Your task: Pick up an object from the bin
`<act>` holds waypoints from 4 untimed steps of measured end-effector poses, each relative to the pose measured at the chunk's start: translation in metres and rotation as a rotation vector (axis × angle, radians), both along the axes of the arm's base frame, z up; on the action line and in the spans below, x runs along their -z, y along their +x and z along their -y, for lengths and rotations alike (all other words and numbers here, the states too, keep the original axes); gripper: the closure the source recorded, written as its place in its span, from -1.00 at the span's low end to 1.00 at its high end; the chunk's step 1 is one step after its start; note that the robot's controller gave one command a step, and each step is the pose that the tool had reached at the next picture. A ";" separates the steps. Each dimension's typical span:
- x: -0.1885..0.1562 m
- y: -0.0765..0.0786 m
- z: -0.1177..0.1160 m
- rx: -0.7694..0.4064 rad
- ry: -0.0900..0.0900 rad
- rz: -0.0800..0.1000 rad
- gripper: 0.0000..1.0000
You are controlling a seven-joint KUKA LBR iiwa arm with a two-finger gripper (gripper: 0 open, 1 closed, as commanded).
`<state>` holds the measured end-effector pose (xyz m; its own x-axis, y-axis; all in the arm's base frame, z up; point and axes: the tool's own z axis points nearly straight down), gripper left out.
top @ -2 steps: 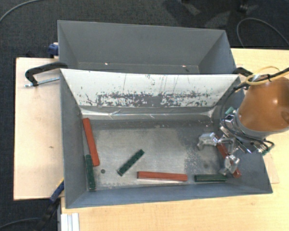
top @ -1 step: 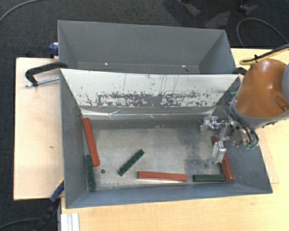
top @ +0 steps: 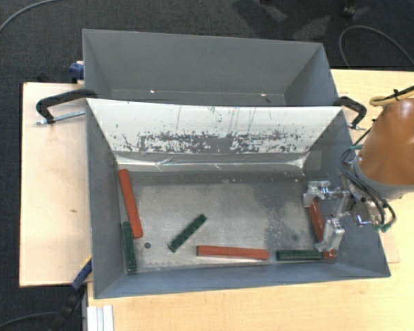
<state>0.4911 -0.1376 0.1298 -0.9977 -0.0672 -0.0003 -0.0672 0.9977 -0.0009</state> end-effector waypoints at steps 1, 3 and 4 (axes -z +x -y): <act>0.006 0.006 0.015 -0.397 -0.001 0.005 -1.00; 0.059 0.032 -0.005 -1.400 0.007 0.008 -1.00; 0.059 0.032 -0.001 -1.396 0.003 0.006 1.00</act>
Offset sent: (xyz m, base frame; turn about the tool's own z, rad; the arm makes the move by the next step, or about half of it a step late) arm 0.0052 -0.0149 -0.0067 -0.3991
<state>0.5232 -0.1369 0.0712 -0.1077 -0.9942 -0.0060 -0.9942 0.1078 -0.0031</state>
